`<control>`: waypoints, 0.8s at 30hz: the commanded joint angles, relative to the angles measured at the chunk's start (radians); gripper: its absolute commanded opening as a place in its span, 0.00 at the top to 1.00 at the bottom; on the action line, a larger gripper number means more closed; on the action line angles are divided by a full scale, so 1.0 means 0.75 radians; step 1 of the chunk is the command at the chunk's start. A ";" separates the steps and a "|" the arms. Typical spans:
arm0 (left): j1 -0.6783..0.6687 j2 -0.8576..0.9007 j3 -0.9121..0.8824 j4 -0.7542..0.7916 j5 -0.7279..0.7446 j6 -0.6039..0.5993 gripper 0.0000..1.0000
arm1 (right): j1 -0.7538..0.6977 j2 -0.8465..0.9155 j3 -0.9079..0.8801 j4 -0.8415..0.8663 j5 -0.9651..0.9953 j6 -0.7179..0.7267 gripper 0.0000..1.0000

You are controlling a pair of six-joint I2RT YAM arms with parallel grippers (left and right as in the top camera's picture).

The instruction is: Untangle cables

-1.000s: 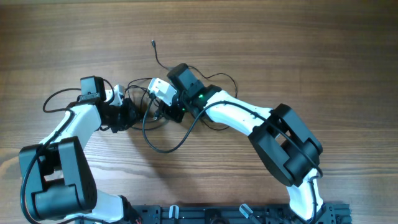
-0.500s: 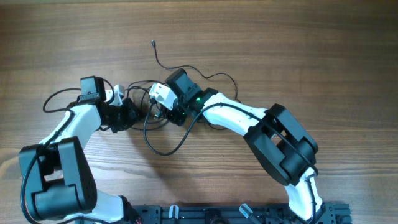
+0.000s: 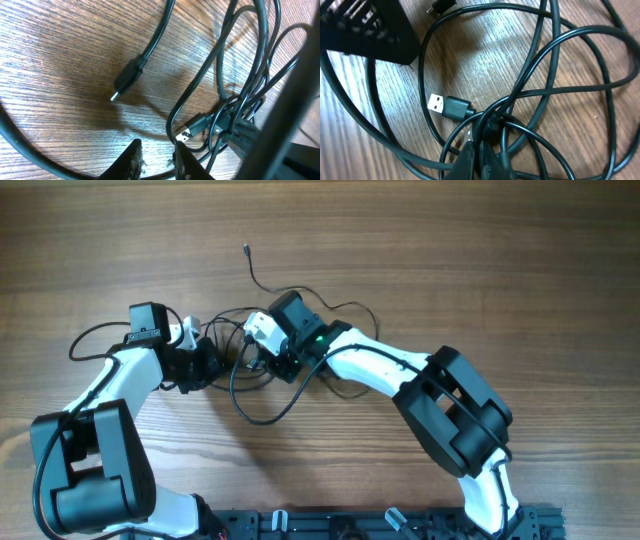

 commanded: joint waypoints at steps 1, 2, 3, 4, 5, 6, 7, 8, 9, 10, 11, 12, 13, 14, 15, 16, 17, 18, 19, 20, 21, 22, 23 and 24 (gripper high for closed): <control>-0.003 0.017 -0.011 0.005 -0.007 0.022 0.75 | -0.066 -0.098 0.000 -0.007 -0.203 0.187 0.96; -0.003 0.017 -0.011 0.005 -0.007 0.022 0.75 | -0.087 -0.127 0.000 -0.008 -0.267 0.219 0.96; -0.003 0.017 -0.011 0.005 -0.006 0.022 0.74 | -0.108 -0.152 0.000 -0.007 -0.333 0.251 0.96; -0.003 0.017 -0.011 0.004 0.001 0.022 0.74 | -0.130 -0.179 0.000 -0.007 -0.401 0.277 0.96; -0.003 0.017 -0.011 0.005 0.027 0.023 0.72 | -0.144 -0.196 0.000 -0.007 -0.449 0.302 0.96; -0.003 0.017 -0.011 0.009 0.117 0.075 0.70 | -0.162 -0.215 0.000 -0.007 -0.538 0.305 0.96; -0.003 0.017 -0.011 0.012 0.213 0.132 0.67 | -0.176 -0.228 0.000 -0.007 -0.609 0.334 0.96; -0.003 0.017 -0.011 0.017 0.311 0.180 0.64 | -0.184 -0.234 0.000 -0.007 -0.645 0.348 0.96; -0.003 0.017 -0.011 0.024 0.403 0.214 0.60 | -0.199 -0.244 0.000 -0.007 -0.682 0.388 0.96; -0.003 0.017 -0.011 0.033 0.492 0.243 0.56 | -0.216 -0.248 0.000 -0.007 -0.711 0.408 0.96; -0.003 0.017 -0.011 0.042 0.547 0.252 0.51 | -0.235 -0.250 0.000 -0.003 -0.748 0.413 0.96; -0.003 0.017 -0.011 0.045 0.548 0.251 0.46 | -0.246 -0.250 0.000 -0.002 -0.763 0.437 0.95; -0.003 0.017 -0.011 0.047 0.547 0.251 0.38 | -0.257 -0.250 0.000 -0.002 -0.787 0.448 0.96; -0.003 0.017 -0.011 0.049 0.547 0.251 0.29 | -0.270 -0.251 0.000 -0.002 -0.820 0.474 0.96; -0.003 0.017 -0.011 0.051 0.547 0.251 0.26 | -0.283 -0.255 0.000 -0.001 -0.860 0.490 0.96; -0.003 0.017 -0.011 0.054 0.547 0.251 0.23 | -0.303 -0.271 0.001 -0.002 -0.897 0.503 0.96; -0.003 0.017 -0.011 0.061 0.535 0.250 0.23 | -0.311 -0.293 0.001 -0.007 -0.899 0.501 0.96; -0.003 0.017 -0.011 0.070 0.519 0.250 0.24 | -0.317 -0.325 0.001 -0.006 -0.898 0.497 0.96; -0.003 0.017 -0.011 0.075 0.497 0.240 0.25 | -0.320 -0.363 0.001 -0.004 -0.886 0.496 0.96; -0.003 0.017 -0.011 0.081 0.469 0.213 0.25 | -0.320 -0.398 0.001 -0.002 -0.861 0.495 0.96; -0.003 0.017 -0.011 0.091 0.430 0.168 0.26 | -0.320 -0.444 0.001 -0.002 -0.820 0.494 0.96; -0.003 0.017 -0.011 0.099 0.394 0.136 0.26 | -0.320 -0.501 0.001 -0.002 -0.783 0.462 0.96; -0.003 0.017 -0.011 0.104 0.378 0.116 0.26 | -0.320 -0.537 0.001 -0.002 -0.763 0.444 0.96; -0.003 0.017 -0.011 0.107 0.376 0.115 0.26 | -0.320 -0.584 0.001 -0.002 -0.745 0.416 0.96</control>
